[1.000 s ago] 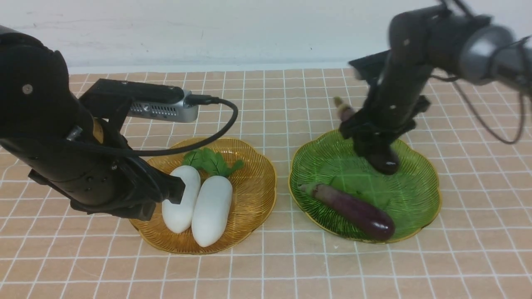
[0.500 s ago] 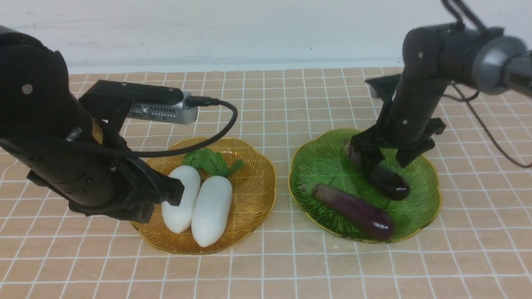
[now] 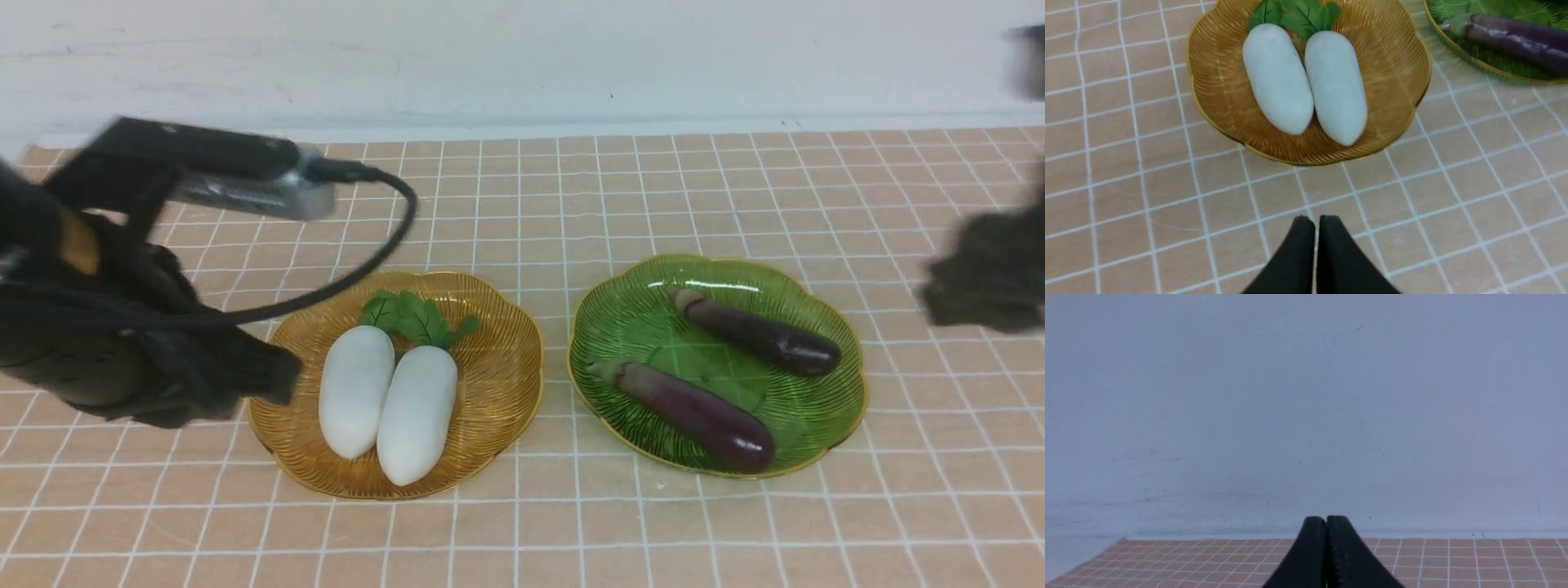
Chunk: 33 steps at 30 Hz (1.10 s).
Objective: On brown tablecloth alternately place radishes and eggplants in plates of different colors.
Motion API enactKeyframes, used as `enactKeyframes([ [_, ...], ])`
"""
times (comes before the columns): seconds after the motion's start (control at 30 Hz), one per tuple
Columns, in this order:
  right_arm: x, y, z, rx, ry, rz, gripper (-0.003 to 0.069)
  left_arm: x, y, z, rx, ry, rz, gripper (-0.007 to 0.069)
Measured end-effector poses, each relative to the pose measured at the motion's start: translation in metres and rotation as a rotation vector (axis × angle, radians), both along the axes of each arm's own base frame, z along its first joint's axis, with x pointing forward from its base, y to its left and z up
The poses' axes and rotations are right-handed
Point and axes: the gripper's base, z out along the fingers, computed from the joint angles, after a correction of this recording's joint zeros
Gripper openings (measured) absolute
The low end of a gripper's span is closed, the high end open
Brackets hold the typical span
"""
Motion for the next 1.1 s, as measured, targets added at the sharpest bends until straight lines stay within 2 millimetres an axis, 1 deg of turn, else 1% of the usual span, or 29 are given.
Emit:
enactKeyframes([
  [0.07, 0.001, 0.0, -0.003, -0.011, -0.001, -0.004, -0.0015, -0.01, 0.006, -0.015, -0.009, -0.051, -0.001, -0.0003],
  [0.17, 0.001, 0.0, -0.001, -0.034, -0.032, -0.013, -0.0015, -0.025, 0.012, -0.033, -0.064, -0.129, 0.006, -0.0003],
  [0.23, 0.001, 0.0, -0.001, -0.054, -0.042, -0.021, -0.0015, -0.033, 0.016, -0.043, -0.091, -0.183, 0.005, -0.0003],
  [0.3, 0.001, 0.0, -0.001, -0.064, -0.045, -0.024, -0.0015, -0.037, 0.018, -0.047, -0.104, -0.235, 0.004, -0.0003],
  [0.47, 0.002, 0.0, -0.004, -0.074, -0.032, -0.027, -0.0015, -0.044, 0.022, -0.048, -0.128, -0.304, 0.002, -0.0003],
  [0.93, 0.003, 0.0, -0.006, -0.084, -0.013, -0.03, -0.0015, -0.044, 0.022, -0.048, -0.127, -0.311, 0.002, -0.0003],
  [1.1, 0.003, 0.0, -0.006, -0.084, -0.011, -0.03, -0.0015, -0.045, 0.025, -0.048, -0.088, -0.342, -0.003, -0.0003],
])
